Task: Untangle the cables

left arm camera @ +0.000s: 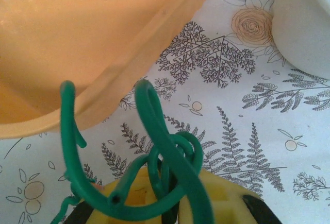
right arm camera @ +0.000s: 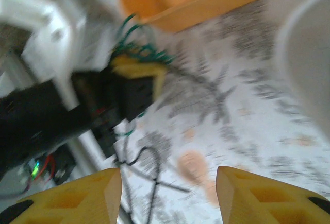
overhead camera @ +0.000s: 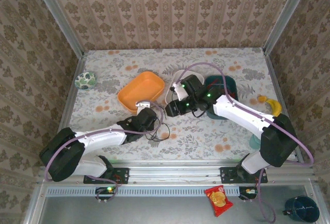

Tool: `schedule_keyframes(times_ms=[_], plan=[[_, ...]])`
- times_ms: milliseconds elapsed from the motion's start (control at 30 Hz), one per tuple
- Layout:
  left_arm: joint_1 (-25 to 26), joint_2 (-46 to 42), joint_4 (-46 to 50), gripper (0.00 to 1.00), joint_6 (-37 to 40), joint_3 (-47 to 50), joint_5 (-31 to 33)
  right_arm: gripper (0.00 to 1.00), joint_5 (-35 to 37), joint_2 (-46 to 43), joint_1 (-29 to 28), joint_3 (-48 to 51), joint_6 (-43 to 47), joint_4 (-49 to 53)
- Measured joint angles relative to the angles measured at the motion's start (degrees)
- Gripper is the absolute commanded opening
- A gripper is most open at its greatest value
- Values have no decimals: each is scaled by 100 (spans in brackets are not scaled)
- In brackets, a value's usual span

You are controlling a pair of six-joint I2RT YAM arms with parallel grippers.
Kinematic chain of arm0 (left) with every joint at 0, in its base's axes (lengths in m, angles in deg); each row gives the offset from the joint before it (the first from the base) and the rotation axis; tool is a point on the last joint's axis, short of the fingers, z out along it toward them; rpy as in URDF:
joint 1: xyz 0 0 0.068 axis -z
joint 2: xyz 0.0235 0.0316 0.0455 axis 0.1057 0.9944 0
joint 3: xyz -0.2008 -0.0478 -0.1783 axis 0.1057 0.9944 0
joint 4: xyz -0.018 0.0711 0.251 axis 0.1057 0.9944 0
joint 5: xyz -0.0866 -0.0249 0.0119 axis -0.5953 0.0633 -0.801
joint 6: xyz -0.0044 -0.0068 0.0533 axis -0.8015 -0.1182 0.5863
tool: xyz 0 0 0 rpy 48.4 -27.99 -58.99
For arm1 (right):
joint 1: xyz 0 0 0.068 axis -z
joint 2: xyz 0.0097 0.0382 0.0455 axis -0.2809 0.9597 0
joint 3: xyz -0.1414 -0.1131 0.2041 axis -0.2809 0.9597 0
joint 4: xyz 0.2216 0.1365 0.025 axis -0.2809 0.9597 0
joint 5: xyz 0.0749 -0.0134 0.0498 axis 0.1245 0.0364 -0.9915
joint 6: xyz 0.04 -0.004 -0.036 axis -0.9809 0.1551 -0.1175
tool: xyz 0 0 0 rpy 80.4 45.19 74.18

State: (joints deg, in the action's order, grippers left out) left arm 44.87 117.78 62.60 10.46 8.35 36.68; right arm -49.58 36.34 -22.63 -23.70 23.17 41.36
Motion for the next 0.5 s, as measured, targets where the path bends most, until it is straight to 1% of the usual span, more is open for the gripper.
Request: schedule_keyframes(times_ms=[100,200,333,367,400,433,500], plan=[[-9,0,-50,0,0,0,-26,50,-417,149,-120,2,181,39],[-42,0,-66,0,0,0,-55,50,-640,251,-229,72,365,170],[-105,-2,-101,0,-2,0,-83,43,-778,369,-337,229,544,380],[-116,-2,-105,0,0,0,-87,39,-787,407,-350,243,575,422],[-122,-2,-111,0,0,0,-94,30,-793,437,-354,269,597,433],[-129,-2,-118,0,0,0,-105,19,-796,459,-363,286,625,444],[-151,-2,-144,0,-2,0,-118,5,-793,468,-365,302,638,457]])
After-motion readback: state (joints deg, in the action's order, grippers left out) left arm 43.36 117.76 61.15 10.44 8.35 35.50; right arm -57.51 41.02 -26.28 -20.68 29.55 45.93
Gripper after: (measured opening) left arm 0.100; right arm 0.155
